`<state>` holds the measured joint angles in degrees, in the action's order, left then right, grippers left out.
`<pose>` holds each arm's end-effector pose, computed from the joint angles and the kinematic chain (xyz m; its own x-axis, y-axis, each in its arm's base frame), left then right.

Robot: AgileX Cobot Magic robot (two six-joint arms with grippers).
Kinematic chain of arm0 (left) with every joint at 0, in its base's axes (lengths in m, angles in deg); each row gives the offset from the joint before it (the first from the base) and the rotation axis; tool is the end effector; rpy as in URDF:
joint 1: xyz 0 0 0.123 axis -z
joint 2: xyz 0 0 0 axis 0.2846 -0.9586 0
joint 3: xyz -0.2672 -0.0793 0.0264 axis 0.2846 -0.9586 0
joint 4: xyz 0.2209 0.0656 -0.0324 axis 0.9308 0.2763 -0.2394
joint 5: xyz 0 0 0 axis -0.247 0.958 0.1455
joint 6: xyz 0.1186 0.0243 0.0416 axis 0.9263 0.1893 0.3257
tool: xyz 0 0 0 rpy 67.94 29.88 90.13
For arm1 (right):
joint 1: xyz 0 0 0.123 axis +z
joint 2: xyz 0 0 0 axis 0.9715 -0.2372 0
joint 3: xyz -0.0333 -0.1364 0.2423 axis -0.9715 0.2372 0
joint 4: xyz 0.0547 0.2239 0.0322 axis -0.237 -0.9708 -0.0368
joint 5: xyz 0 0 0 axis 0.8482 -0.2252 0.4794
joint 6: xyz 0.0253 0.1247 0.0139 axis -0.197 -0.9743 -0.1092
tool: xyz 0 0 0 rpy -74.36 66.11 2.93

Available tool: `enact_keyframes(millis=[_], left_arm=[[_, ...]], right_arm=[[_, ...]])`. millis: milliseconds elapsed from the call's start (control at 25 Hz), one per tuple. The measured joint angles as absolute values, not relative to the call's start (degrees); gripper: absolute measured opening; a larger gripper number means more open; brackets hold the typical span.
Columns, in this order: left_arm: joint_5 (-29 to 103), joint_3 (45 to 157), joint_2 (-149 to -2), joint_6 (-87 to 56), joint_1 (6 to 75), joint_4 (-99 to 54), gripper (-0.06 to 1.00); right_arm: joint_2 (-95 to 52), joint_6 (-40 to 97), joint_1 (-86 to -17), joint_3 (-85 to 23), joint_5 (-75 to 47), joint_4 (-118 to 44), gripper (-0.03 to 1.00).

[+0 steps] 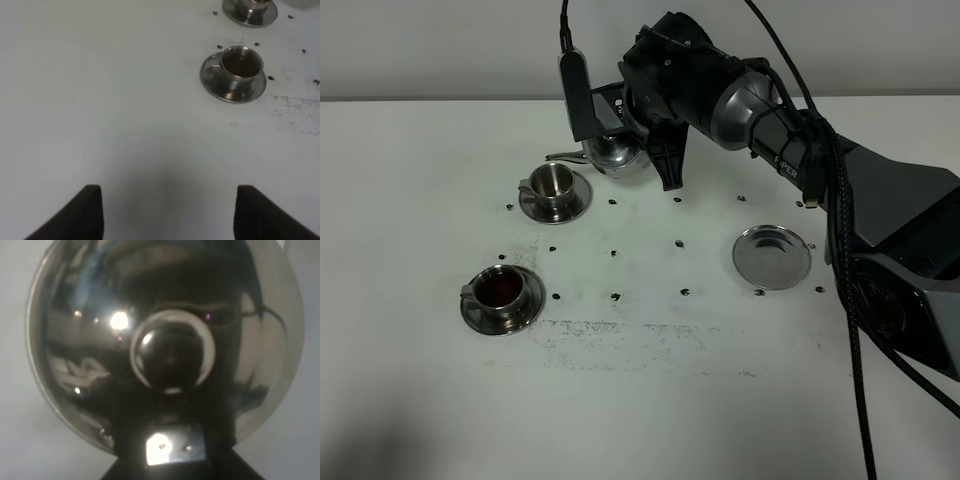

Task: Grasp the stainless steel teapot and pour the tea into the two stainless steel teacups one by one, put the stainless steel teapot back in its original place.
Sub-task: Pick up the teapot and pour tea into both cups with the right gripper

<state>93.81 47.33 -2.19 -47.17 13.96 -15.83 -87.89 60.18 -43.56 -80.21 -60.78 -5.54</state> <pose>0.0197 -0.0130 0.2385 -0.4869 -0.0458 -0.8722 0.0392 0.9965 -0.0743 0.4696 0.2520 0.1692 0.0713 -0.9952 0.0675 -0.8104 -0.0973 -0.5778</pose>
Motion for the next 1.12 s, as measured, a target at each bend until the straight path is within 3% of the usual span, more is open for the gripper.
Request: enact_keyframes(millis=[1120], left_arm=[[93.81, 47.33, -2.19, -47.17, 13.96, -15.83, 0.54]], right_arm=[[-89.76, 60.35, -41.35, -80.29, -57.66, 8.83, 0.18]])
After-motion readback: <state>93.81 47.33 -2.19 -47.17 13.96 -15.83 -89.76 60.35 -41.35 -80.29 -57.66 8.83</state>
